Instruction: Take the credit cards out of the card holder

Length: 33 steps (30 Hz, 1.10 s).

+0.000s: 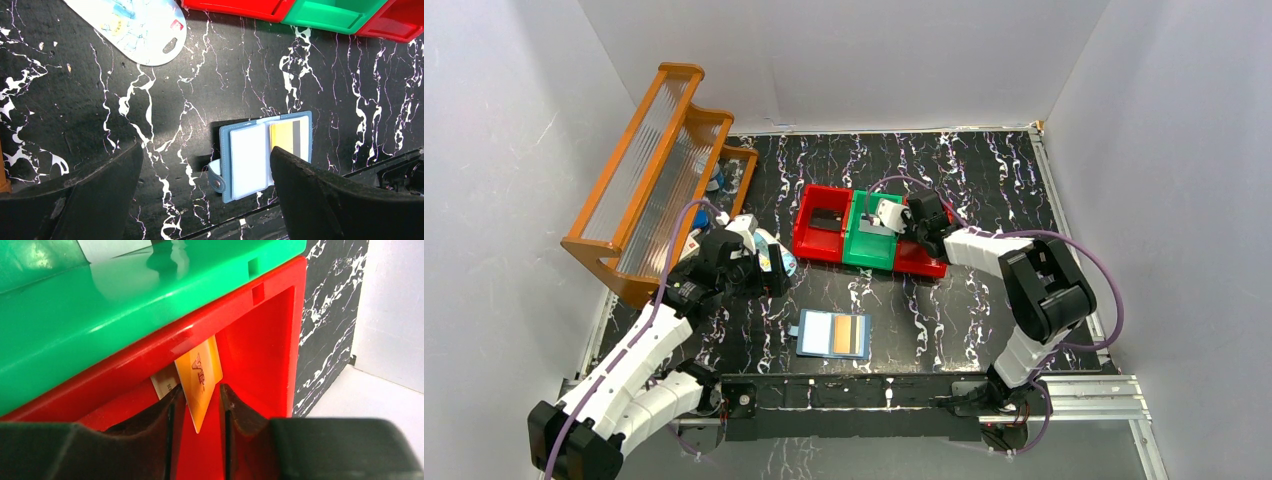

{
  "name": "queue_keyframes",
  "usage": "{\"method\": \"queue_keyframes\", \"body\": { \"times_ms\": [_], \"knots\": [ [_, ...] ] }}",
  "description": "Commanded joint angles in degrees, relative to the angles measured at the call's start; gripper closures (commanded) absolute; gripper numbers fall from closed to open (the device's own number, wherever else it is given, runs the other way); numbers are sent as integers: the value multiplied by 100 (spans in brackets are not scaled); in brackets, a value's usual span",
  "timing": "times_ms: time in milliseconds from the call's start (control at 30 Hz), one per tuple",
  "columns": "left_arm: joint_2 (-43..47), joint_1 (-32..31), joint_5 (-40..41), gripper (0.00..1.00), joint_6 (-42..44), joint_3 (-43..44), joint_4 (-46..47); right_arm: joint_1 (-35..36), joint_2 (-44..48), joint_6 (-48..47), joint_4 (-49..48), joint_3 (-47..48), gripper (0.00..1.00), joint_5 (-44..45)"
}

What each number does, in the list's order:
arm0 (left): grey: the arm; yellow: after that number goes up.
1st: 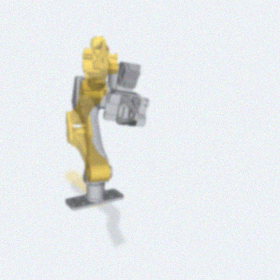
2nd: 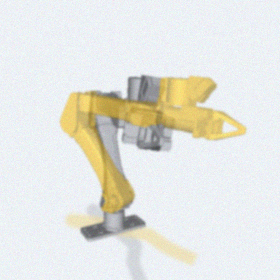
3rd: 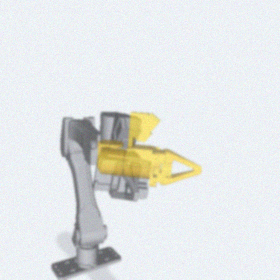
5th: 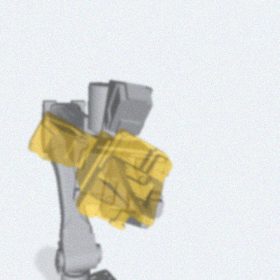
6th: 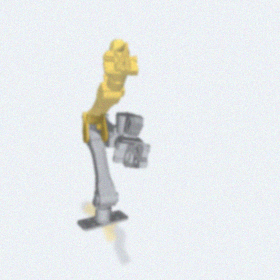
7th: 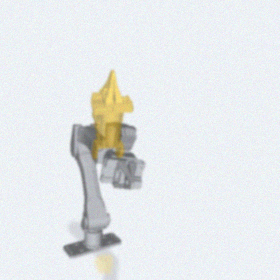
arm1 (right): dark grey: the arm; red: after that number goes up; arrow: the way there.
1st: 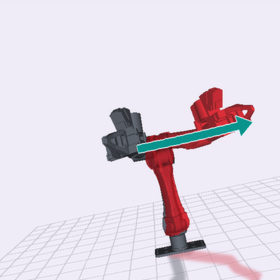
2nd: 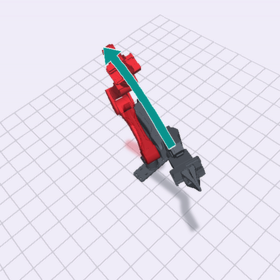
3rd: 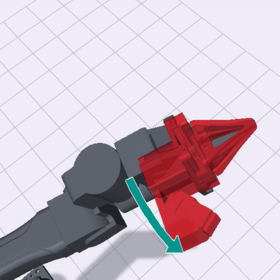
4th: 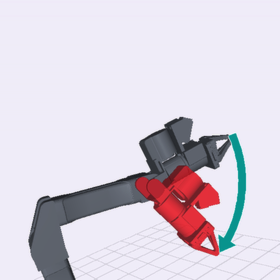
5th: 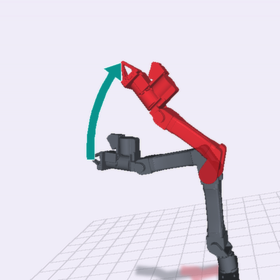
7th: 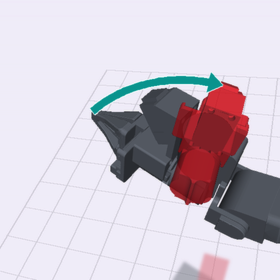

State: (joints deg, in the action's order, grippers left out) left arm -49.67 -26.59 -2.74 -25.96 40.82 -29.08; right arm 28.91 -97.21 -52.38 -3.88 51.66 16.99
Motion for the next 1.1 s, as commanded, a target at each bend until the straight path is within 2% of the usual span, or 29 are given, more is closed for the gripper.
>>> {"method": "queue_keyframes", "body": {
  "times_ms": [0, 233, 433, 533, 633, 800, 900, 1067],
  "knots": [
    [-16, 20, -51, 2, 38, -20, -53, 10, 246, 259, 364, 200, 58, -179],
    [-33, 22, -68, 2, 38, -20, -54, 8, 604, 650, 586, 292, 53, -256],
    [-26, 22, -61, 2, 38, -14, -61, 10, 1244, 1464, 500, 288, 51, -365],
    [-4, 22, 1, 2, 38, 11, -88, 10, 1752, 2441, 480, 299, 49, -602],
    [80, 22, 104, 2, 8, 7, -109, 10, 2432, 3497, 452, 148, 45, -1579],
    [221, 24, 336, 2, -54, 23, -163, 10, 3348, 5822, -32, -546, 41, -2361],
    [354, 22, 474, 2, -96, 25, -205, 10, 3696, 7046, -152, -888, 40, -2871],
    [597, 20, 748, 2, -183, 39, -308, 10, 4065, 8474, -290, -1402, 35, -3169]
  ]
}}
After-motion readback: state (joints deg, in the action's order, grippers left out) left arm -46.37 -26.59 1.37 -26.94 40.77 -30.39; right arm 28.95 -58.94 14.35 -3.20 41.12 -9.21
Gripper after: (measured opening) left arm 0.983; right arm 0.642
